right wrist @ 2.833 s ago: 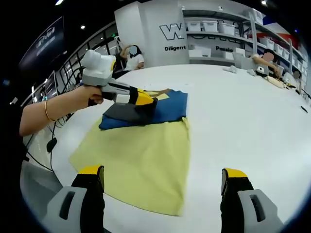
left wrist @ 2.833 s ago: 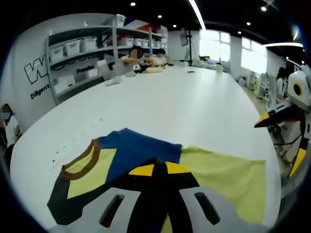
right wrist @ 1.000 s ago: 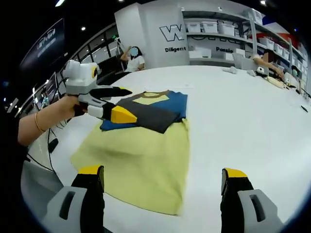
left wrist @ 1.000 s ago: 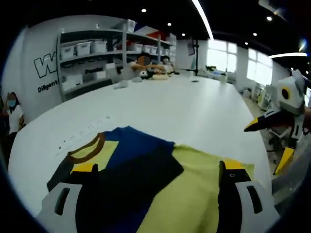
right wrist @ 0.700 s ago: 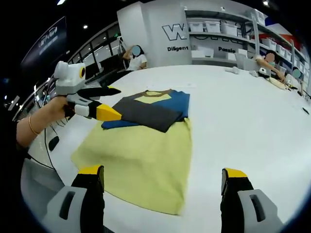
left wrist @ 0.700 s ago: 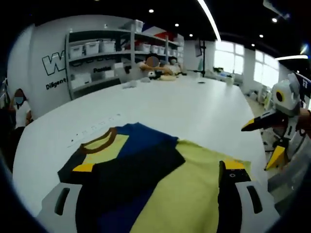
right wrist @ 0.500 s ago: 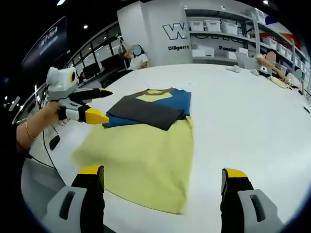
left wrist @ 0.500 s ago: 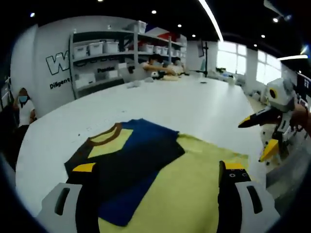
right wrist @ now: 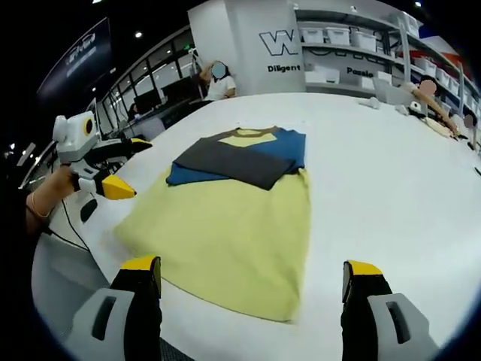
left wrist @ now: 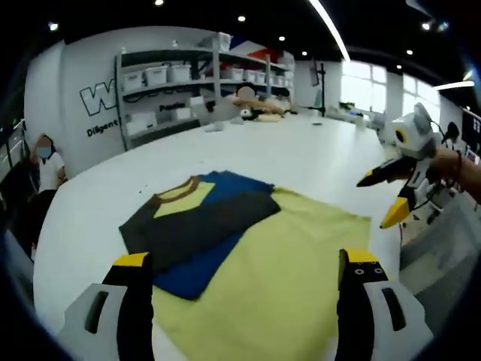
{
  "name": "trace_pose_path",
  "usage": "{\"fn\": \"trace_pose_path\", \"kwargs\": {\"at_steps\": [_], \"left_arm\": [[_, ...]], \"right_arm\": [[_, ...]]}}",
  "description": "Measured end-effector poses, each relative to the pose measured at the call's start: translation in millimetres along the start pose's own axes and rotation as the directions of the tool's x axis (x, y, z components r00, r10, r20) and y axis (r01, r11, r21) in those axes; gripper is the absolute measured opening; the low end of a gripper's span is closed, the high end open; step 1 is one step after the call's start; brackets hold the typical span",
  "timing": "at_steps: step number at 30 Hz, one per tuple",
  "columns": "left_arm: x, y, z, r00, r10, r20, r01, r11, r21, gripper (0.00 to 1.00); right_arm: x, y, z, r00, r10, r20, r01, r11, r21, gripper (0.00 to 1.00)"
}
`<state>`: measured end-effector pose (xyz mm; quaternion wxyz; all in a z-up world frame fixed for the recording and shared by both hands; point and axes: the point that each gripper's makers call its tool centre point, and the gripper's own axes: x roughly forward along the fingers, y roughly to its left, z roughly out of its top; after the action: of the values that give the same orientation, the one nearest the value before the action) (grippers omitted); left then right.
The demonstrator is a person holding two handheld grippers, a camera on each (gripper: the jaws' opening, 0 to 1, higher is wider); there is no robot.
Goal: Fold the garment on the visible template until the final outline fits inside the template.
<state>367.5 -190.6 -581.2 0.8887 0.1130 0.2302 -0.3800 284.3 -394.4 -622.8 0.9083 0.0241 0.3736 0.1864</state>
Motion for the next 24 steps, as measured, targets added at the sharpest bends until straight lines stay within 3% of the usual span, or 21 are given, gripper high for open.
{"fn": "trace_pose_path", "kwargs": {"at_steps": [10,16,18,23,24], "left_arm": [[-27.1,4.9,-29.2,0.998,0.048,-0.038,-0.052,0.993,-0.107,0.98],[-42.3,10.9,-47.6,0.991,0.084,-0.104,-0.099,0.983,-0.152,0.95],[-48.4,11.7,-56.7,0.988,0.092,-0.125,-0.118,0.968,-0.22,0.94],[-59.4,9.3,-76.3,0.981,0.087,-0.171,-0.134,0.95,-0.283,0.84],[-62.0,9.2,-80.4,0.979,0.091,-0.18,-0.146,0.936,-0.319,0.81]], "right_arm": [[0.1,3.9,-9.1,1.0,0.014,-0.015,-0.014,1.0,-0.002,0.99],[1.0,4.6,-15.3,0.999,0.019,-0.026,-0.019,1.0,0.002,0.99],[1.0,5.0,-17.6,0.999,0.022,-0.034,-0.022,1.0,0.002,0.99],[1.7,2.7,-24.5,0.998,0.02,-0.053,-0.02,1.0,0.0,0.99],[1.6,2.2,-25.7,0.998,0.02,-0.055,-0.019,1.0,0.003,0.98]]}}
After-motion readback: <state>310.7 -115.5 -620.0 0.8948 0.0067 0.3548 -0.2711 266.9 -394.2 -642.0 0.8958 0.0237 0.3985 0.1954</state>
